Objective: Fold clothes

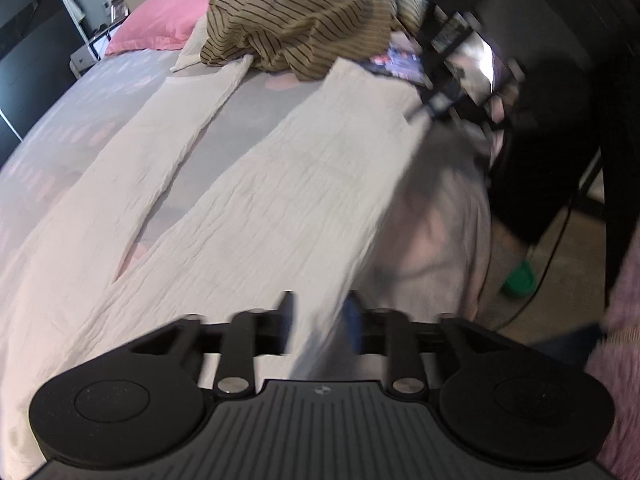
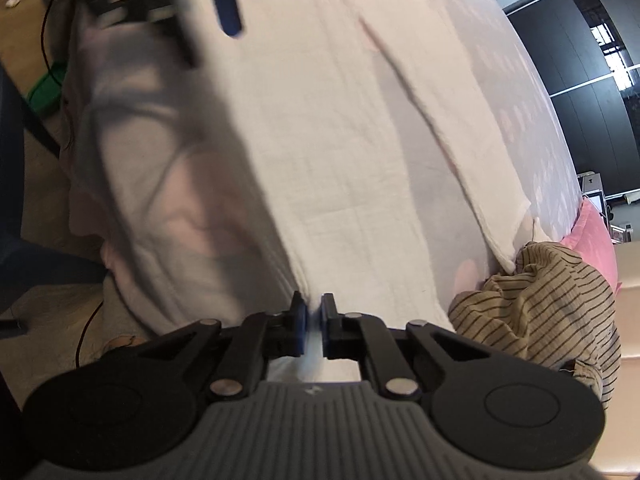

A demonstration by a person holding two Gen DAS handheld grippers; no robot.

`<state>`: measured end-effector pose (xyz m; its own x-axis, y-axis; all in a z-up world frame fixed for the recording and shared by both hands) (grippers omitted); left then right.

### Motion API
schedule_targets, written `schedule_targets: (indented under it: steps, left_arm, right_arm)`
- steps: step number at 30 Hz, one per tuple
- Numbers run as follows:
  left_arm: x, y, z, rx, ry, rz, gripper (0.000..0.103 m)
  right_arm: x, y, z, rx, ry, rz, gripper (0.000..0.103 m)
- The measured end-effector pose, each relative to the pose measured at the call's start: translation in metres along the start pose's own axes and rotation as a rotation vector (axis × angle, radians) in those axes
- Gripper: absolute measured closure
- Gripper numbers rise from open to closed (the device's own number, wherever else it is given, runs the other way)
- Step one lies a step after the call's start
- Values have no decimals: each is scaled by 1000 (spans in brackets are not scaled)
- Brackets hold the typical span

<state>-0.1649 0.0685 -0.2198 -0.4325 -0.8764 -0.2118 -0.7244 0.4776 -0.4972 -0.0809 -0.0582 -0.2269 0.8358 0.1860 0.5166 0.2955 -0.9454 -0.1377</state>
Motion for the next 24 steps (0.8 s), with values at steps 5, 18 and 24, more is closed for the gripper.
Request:
schedule_targets:
  steps: [5,18,24]
  left_arm:
    - [-13,36,-9,-64,-103,60,66]
    - [-87,179,-45,-478,-327,137,69]
    - [-113,227,-42,-632,-403,243,69]
  right_arm:
    - [20,-13,-2,29,14,23,95]
    - [38,-31,-3,49,-15,-72,95]
    - [40,-30,-15,38,-12,-81,95]
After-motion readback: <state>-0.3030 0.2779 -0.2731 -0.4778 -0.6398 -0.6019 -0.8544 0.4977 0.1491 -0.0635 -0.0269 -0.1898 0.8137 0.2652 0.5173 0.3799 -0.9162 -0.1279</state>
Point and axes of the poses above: each gripper's, at about its wrist camera, not at the fingertips, and z roughly the way its jaws point, x to its right, y to its underside, the point moved 8 cm from there along z, roughly the way its jaws point, and after that the axes turned 3 degrees about -z, right-handed, at the moved point
